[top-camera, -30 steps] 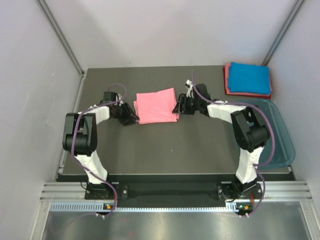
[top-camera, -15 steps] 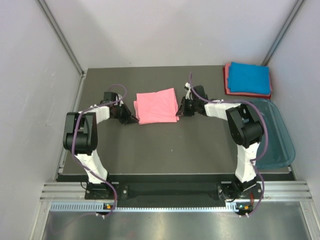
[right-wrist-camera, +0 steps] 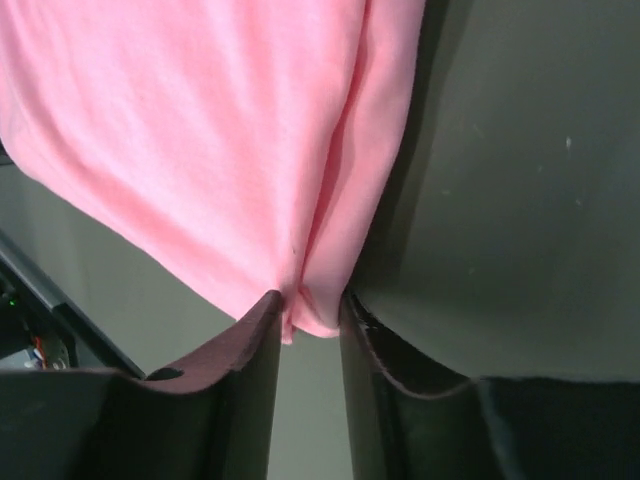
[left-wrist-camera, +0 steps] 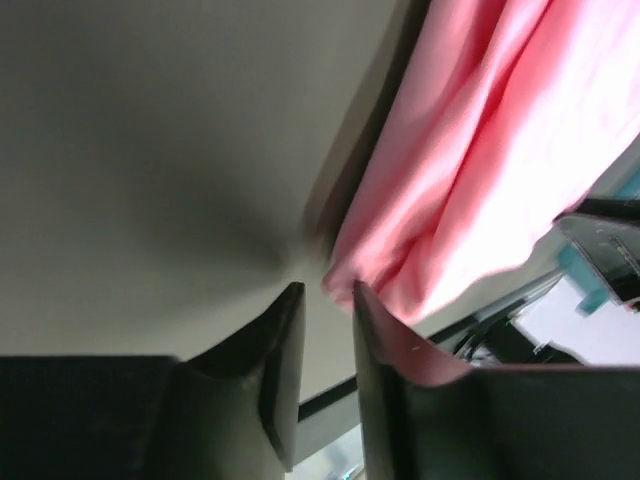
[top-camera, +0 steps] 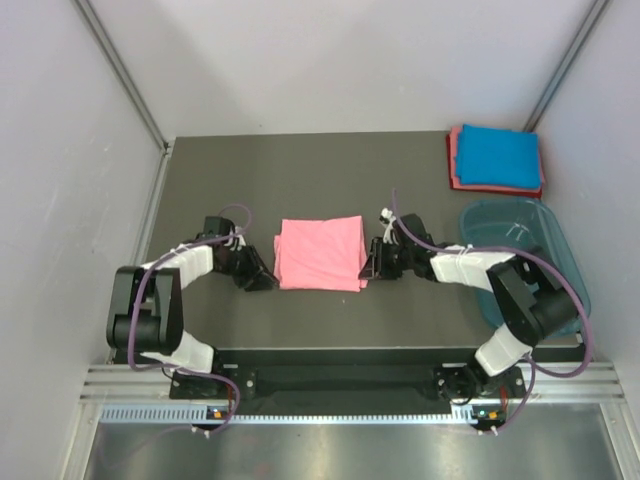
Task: Fold and stack the t-shirts
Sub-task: Fold the tshirt
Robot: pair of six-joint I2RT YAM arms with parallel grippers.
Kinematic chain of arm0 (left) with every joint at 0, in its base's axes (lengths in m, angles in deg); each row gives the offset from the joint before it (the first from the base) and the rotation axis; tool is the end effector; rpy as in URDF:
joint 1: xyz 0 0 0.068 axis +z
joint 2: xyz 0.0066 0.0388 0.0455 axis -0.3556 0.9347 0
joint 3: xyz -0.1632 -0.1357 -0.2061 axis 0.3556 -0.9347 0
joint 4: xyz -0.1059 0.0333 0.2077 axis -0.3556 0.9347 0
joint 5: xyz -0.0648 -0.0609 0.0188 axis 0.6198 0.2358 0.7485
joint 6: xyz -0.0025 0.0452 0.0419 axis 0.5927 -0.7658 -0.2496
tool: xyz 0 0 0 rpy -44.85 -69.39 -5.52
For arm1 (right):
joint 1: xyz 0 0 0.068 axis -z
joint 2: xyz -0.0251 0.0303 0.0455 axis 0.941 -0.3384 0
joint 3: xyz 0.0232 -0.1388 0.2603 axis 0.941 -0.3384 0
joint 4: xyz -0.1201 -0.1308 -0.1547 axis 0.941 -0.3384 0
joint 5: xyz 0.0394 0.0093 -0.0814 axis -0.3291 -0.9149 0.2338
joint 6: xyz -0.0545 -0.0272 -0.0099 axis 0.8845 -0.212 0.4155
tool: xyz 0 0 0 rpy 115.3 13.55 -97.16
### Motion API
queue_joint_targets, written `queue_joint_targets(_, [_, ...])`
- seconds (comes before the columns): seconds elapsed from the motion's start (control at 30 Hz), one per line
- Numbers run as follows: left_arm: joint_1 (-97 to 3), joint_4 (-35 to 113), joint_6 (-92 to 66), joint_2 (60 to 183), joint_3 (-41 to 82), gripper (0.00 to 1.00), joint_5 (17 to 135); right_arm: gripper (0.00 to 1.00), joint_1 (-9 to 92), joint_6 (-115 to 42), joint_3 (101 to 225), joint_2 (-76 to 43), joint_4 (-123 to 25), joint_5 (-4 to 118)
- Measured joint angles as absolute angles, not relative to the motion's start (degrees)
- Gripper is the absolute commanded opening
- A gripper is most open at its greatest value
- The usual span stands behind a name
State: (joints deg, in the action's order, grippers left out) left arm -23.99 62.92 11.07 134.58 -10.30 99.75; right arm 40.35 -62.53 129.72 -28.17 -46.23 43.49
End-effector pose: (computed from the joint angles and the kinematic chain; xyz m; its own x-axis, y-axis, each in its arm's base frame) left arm 0.2432 -0.0380 0.1752 -0.8952 -0.4457 0.0006 -0.3546 0.7113 -0.6069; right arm 0.2495 0.1625 0.1840 -0.9078 0.0597 -0.4151 -0.2172 0.7797 0.5872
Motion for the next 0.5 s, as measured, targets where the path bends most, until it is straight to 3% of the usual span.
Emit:
queue_joint_targets(0.07, [-23.99, 65.0, 11.16, 132.66, -10.61, 0.38, 99.49, 0.45, 40.0, -62.68, 128.23, -26.6, -46.56, 43.62])
queue_joint_targets(0.2, [-23.88, 67.12, 10.7, 133.14, -4.84, 0.41, 98.46, 0.59, 40.35, -61.48, 129.43, -25.83, -47.94, 43.93])
queue_joint_targets(0.37, [-23.75, 64.65, 10.0, 139.26, 8.45, 0.41, 98.42, 0.66, 41.77, -57.74, 135.86, -26.31, -49.95, 44.08])
queue_joint_targets(0.5, [-23.53, 60.78, 8.73, 146.43, 15.82, 0.41, 98.48, 0.67, 45.29, -54.75, 142.44, -29.81, -49.88, 42.64])
